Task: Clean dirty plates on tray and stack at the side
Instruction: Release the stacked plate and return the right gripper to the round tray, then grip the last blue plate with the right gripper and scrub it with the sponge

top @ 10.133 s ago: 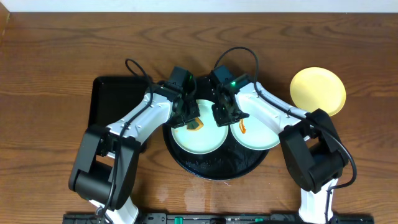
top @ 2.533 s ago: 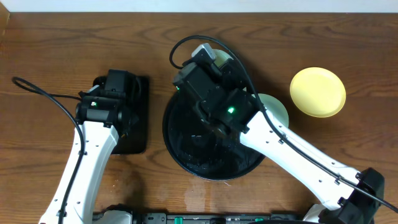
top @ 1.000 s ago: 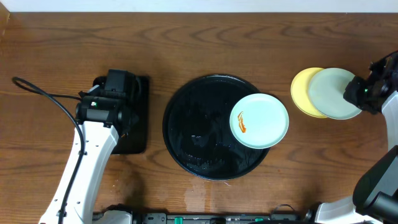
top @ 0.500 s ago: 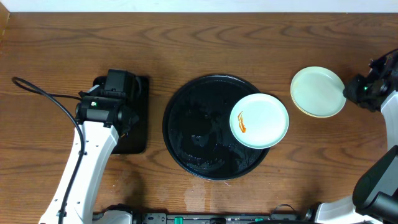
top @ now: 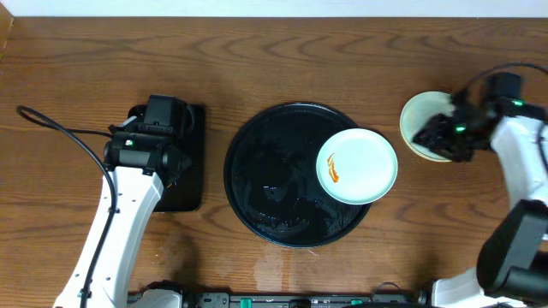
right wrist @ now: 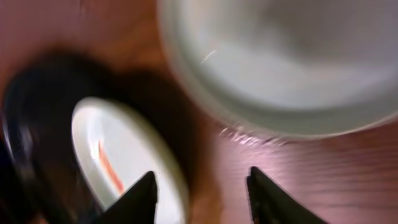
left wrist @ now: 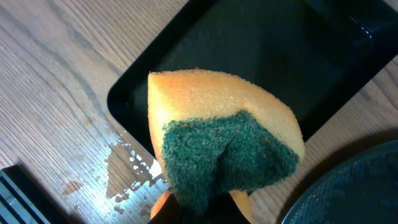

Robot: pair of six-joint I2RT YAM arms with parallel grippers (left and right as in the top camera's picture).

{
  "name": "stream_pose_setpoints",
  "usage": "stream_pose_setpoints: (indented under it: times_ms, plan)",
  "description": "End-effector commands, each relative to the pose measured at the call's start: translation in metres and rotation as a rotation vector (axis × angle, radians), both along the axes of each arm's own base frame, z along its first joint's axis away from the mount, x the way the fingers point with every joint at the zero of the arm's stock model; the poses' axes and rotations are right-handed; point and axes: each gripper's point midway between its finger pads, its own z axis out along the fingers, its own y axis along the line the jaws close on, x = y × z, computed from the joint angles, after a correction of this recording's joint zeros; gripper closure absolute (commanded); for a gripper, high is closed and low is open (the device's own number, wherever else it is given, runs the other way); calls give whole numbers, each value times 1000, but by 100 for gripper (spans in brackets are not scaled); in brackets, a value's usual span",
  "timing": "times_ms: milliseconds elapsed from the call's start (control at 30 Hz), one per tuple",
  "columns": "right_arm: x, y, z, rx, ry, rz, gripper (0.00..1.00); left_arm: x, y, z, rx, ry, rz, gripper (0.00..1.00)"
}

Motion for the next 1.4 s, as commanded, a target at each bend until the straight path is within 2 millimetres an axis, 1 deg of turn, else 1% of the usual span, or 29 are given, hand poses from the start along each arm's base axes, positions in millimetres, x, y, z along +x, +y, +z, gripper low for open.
stream_pose_setpoints:
  times_ms: [0, 33, 67, 100, 133, 267, 300, 333, 400, 467, 533, 567, 633, 700, 767, 867, 933, 1000, 1067, 1133, 1233, 1267, 1367]
  plan:
    - [-18, 25, -20, -180, 109, 95, 39, 0, -1, 0, -19, -5, 13, 92]
    - [-21, 25, -24, -237, 131, 82, 32, 0, -1, 0, -19, -5, 13, 92]
    - [-23, 25, -26, -283, 144, 76, 19, 0, -1, 0, -19, -5, 13, 92]
    - [-24, 27, -28, -313, 148, 81, 11, 0, -1, 0, -19, -6, 13, 92]
    - [-25, 29, -29, -331, 150, 89, 9, 0, -1, 0, -19, -6, 13, 92]
    - [-26, 35, -33, -351, 145, 114, 9, 0, -1, 0, -19, -6, 13, 92]
    - [-25, 35, -34, -350, 141, 113, 13, 0, -1, 0, -19, -6, 13, 92]
    - [-25, 35, -35, -348, 137, 113, 20, 0, -1, 0, -20, -6, 13, 92]
    - [-25, 37, -37, -342, 136, 113, 41, 0, -1, 0, -20, -8, 13, 92]
    - [-28, 40, -39, -325, 142, 118, 41, 1, -1, 1, -20, -11, 13, 92]
    - [-28, 44, -40, -305, 141, 125, 38, 1, -2, 1, -20, -13, 13, 92]
    - [-28, 45, -41, -301, 138, 130, 38, 2, -2, 1, -21, -14, 13, 92]
    - [-28, 48, -42, -300, 139, 137, 42, 2, -2, 1, -21, -17, 13, 92]
    - [-30, 49, -45, -309, 141, 143, 42, 2, -2, 1, -21, -17, 13, 92]
    - [-33, 50, -51, -307, 146, 143, 42, 2, -2, 1, -21, -17, 13, 92]
    - [-35, 51, -61, -303, 135, 140, 44, 2, -2, 1, -21, -16, 13, 92]
    - [-35, 51, -65, -301, 131, 140, 49, 2, -2, 1, -21, -17, 13, 92]
    - [-33, 53, -64, -290, 122, 141, 56, 2, -2, 1, -21, -17, 13, 92]
    - [-31, 57, -63, -272, 109, 144, 70, 2, -2, 1, -21, -17, 13, 92]
    - [-29, 60, -62, -253, 97, 153, 76, 2, -2, 1, -21, -16, 13, 92]
    - [-26, 65, -61, -226, 82, 157, 91, 2, -2, 1, -21, -16, 13, 92]
    - [-25, 68, -60, -213, 75, 167, 98, 2, -2, 1, -21, -16, 13, 92]
    - [-23, 76, -58, -164, 61, 182, 99, 2, -2, 1, -21, -16, 13, 92]
